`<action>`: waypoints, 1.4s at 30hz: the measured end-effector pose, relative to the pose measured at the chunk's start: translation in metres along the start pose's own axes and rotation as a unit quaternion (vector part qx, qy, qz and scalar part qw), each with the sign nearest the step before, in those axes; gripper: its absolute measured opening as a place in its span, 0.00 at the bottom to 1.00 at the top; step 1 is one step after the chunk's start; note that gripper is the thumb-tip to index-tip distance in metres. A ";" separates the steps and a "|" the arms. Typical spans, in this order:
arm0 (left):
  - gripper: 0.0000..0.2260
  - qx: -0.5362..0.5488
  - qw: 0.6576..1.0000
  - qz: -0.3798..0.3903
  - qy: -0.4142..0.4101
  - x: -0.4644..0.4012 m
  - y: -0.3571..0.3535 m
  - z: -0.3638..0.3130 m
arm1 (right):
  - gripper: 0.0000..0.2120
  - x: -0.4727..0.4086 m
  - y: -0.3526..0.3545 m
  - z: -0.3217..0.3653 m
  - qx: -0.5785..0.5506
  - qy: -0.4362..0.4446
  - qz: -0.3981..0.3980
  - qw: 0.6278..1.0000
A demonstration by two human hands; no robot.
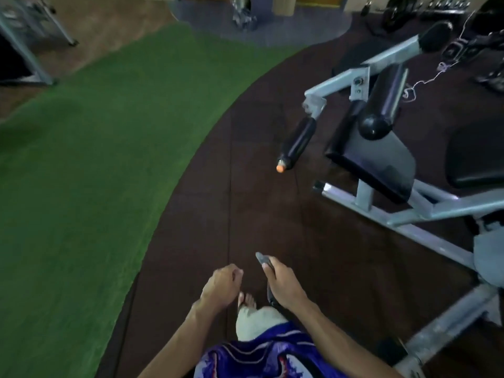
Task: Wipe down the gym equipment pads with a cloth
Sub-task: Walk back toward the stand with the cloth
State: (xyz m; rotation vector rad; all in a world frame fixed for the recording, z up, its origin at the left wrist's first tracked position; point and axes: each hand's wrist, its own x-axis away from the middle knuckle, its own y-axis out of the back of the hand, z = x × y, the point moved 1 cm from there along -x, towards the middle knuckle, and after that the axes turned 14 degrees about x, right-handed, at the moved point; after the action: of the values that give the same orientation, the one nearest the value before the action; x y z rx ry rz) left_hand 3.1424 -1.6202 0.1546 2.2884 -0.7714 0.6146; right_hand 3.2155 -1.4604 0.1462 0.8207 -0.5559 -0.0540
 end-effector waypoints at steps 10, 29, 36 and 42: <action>0.12 -0.021 1.000 0.023 0.001 -0.270 0.135 -0.154 | 0.21 -0.278 0.135 0.069 -0.032 -0.015 0.007 0.999; 0.12 -0.060 0.996 0.048 -0.038 -0.807 0.377 -0.460 | 0.18 -0.861 0.392 0.180 -0.067 -0.035 -0.038 0.996; 0.11 -0.046 0.998 0.025 -0.041 -1.004 0.428 -0.616 | 0.19 -1.082 0.534 0.187 -0.027 -0.011 -0.031 0.999; 0.12 -0.046 0.998 0.020 -0.043 -1.148 0.468 -0.722 | 0.19 -1.243 0.631 0.206 -0.009 -0.011 -0.030 0.999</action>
State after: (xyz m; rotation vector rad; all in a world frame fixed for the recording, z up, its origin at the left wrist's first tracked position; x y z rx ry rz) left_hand 1.8500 -0.9978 0.1643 2.2314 -0.8695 0.4897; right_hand 1.9470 -0.8478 0.1470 0.8206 -0.5509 -0.1226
